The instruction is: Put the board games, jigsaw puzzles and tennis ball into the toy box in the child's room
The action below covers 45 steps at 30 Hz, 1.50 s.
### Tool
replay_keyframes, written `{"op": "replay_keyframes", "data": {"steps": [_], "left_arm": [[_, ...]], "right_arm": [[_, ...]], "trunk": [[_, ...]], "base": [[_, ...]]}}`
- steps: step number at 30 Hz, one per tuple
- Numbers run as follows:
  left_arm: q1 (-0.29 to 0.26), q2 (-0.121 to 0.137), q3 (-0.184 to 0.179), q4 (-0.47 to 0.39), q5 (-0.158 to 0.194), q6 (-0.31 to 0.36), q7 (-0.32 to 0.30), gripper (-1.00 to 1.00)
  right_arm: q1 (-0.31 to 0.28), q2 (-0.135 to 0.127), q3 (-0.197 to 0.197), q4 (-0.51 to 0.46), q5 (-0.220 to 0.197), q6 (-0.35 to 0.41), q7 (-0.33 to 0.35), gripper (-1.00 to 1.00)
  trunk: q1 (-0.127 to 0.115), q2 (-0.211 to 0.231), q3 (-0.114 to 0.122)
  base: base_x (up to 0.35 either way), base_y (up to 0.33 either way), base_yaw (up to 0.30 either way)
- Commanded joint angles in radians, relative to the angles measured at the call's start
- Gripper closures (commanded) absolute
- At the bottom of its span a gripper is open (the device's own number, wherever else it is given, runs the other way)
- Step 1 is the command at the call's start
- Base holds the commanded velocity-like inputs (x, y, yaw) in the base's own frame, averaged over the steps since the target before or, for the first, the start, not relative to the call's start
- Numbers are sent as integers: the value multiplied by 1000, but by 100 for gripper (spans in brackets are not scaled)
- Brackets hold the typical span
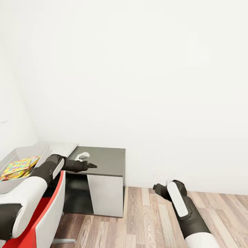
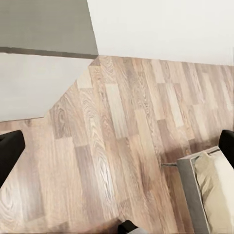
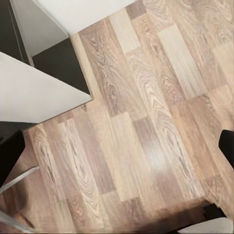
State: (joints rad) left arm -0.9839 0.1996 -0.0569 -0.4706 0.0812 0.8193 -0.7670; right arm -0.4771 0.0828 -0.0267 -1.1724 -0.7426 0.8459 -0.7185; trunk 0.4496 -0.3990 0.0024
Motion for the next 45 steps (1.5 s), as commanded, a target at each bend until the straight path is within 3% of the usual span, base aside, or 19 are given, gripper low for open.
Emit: {"op": "replay_keyframes", "data": {"steps": [1, 5, 10, 14, 16, 21, 27, 29, 30, 31, 33, 35, 41, 45], "left_arm": [[0, 0, -6, 0, 9, 6, 16, -100], [1, -8, -8, 20, 10, 3, 67, -100], [4, -21, -10, 95, 6, -7, 79, -100], [44, -23, -12, 124, 5, -9, 81, -100], [71, -24, -12, 129, 4, -9, 82, -100], [158, -26, -13, 132, -3, -23, 103, -100], [298, -37, -14, 154, -13, -222, 334, -100], [352, -61, -13, 211, -14, -363, 462, -100], [381, -72, -13, 263, -14, -468, 527, -100], [398, -77, -13, 300, -15, -541, 565, -100], [434, -81, -13, 369, -15, -673, 627, -100], [475, -81, -13, 404, -16, -762, 666, -100], [572, -81, -16, 425, -19, -828, 692, -100], [644, -81, -17, 427, -21, -844, 694, -100]], "right_arm": [[-4, 3, 0, 8, -10, 1, -11, -100], [-16, 11, 18, 53, -9, -4, -14, -100], [-37, 1, 27, 86, -12, -6, -8, -100], [-36, -4, 28, 109, -7, -22, -7, -100], [-7, -7, 27, 118, -7, -42, -5, -100], [133, -8, 30, 143, -5, -120, -3, -100], [185, -8, 93, 382, -2, -327, -1, -100], [188, -8, 150, 534, 1, -503, 9, -100], [188, -7, 190, 610, 2, -609, 32, -100], [188, -6, 219, 646, 2, -663, 52, -100], [189, -5, 273, 687, 2, -723, 86, -100], [189, -6, 309, 705, 2, -750, 103, -100], [189, -5, 333, 730, 1, -771, 114, -100], [189, 0, 334, 821, 0, -837, 115, -100]], "trunk": [[0, -1, -1], [0, -1, -1], [0, -1, -1], [0, -1, -1], [0, -1, -1], [0, -1, -4], [0, -1, -12], [0, -1, -16], [0, -1, -17], [0, -1, -19], [0, -1, -22], [0, -1, -26], [0, -1, -36], [0, -1, -42]], "base": [[0, 0, 0], [-42, 18, 0], [-214, 79, 0], [-76, 21, 0], [-24, 7, 0], [-8, 2, 0], [-1, 0, 0], [0, 0, 0], [0, 0, 0], [0, 0, 0], [0, 0, 0], [0, 0, 0], [0, 0, 0], [0, 0, 0]]}}
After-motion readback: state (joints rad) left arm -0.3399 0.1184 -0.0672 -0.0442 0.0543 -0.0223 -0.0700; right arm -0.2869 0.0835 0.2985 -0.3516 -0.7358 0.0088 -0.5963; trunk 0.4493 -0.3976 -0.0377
